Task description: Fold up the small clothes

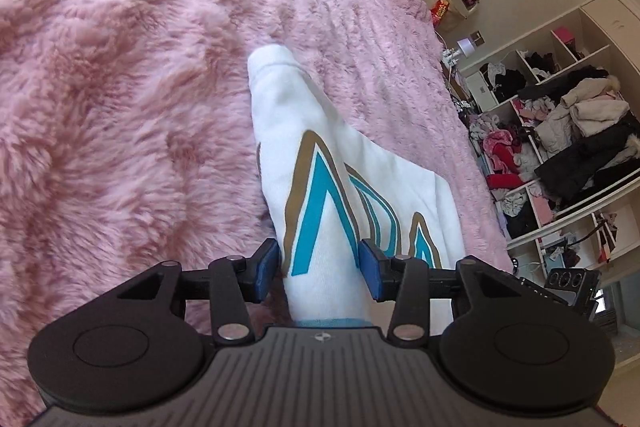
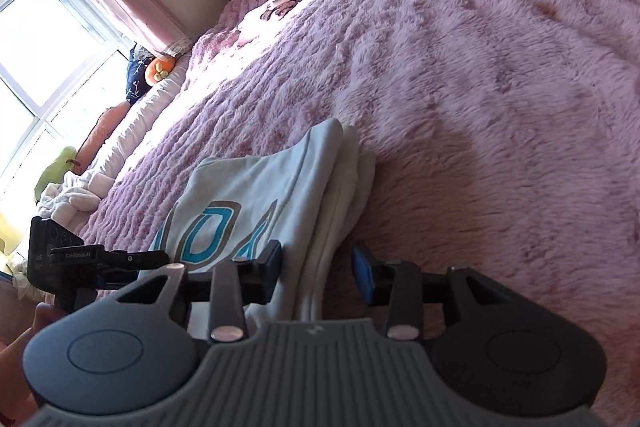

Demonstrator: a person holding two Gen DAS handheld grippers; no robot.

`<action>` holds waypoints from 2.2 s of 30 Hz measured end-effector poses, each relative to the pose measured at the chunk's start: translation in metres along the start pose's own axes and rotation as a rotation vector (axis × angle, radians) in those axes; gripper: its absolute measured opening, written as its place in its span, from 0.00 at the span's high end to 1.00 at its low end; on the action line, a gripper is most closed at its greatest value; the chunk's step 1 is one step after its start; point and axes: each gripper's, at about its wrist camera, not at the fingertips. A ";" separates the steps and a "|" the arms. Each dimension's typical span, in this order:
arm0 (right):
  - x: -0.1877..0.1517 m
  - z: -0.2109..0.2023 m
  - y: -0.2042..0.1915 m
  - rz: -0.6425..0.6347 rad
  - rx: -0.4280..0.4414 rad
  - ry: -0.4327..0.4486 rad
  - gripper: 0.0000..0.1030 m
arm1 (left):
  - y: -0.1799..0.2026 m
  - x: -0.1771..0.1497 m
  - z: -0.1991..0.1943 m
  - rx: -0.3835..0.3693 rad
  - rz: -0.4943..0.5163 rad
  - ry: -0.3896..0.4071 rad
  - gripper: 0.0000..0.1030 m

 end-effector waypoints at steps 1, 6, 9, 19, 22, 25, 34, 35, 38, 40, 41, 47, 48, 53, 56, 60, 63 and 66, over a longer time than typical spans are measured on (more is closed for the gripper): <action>0.006 -0.009 -0.001 -0.015 -0.030 0.030 0.65 | 0.004 0.003 -0.012 0.026 0.004 0.050 0.52; 0.036 -0.021 -0.025 -0.128 0.014 0.136 0.65 | 0.042 0.008 -0.046 -0.094 0.093 0.229 0.30; 0.049 0.002 -0.037 -0.160 0.037 0.123 0.65 | 0.058 0.013 -0.024 -0.115 0.100 0.192 0.29; 0.045 0.078 -0.008 -0.059 -0.030 0.049 0.67 | 0.022 0.031 0.044 -0.039 0.046 0.121 0.37; 0.046 0.086 0.007 0.000 -0.035 0.045 0.73 | 0.011 0.033 0.052 -0.007 0.042 0.115 0.44; 0.048 0.087 0.011 0.035 -0.031 0.045 0.75 | 0.003 0.033 0.051 -0.022 0.000 0.123 0.45; 0.033 0.005 -0.049 -0.045 0.011 0.084 0.72 | 0.068 -0.023 -0.022 0.042 0.172 0.211 0.36; 0.026 -0.005 -0.060 -0.072 0.005 0.076 0.72 | 0.074 -0.037 -0.031 0.043 0.183 0.209 0.35; -0.002 -0.032 -0.088 -0.140 -0.001 0.069 0.71 | 0.088 -0.082 -0.052 0.094 0.225 0.238 0.31; -0.026 -0.050 -0.103 -0.159 -0.024 0.080 0.66 | 0.093 -0.111 -0.062 0.123 0.259 0.276 0.31; -0.038 -0.057 -0.107 -0.165 -0.038 0.084 0.66 | 0.093 -0.124 -0.065 0.119 0.252 0.286 0.31; -0.094 -0.072 -0.115 -0.167 -0.099 0.036 0.66 | 0.064 -0.166 -0.062 0.083 0.063 0.260 0.31; -0.099 -0.071 -0.116 -0.179 -0.119 0.028 0.66 | 0.060 -0.169 -0.061 0.085 0.041 0.265 0.31; -0.118 -0.065 -0.099 -0.154 -0.164 -0.009 0.67 | 0.047 -0.179 -0.055 0.108 0.037 0.267 0.31; -0.120 -0.060 -0.089 -0.116 -0.154 -0.019 0.67 | 0.042 -0.186 -0.046 0.129 0.063 0.246 0.32; -0.121 -0.053 -0.088 -0.114 -0.162 -0.031 0.67 | 0.041 -0.188 -0.040 0.154 0.078 0.235 0.32; -0.120 -0.054 -0.095 -0.125 -0.174 -0.033 0.66 | 0.051 -0.190 -0.047 0.169 0.079 0.244 0.32; -0.116 -0.063 -0.104 -0.125 -0.194 -0.028 0.61 | 0.068 -0.193 -0.058 0.232 0.090 0.245 0.30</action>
Point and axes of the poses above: each gripper's, at about its wrist camera, not at the fingertips, and z roughly the way its jaws point, y to its right, x to its top, and after that the axes turned 10 degrees about -z, right-handed
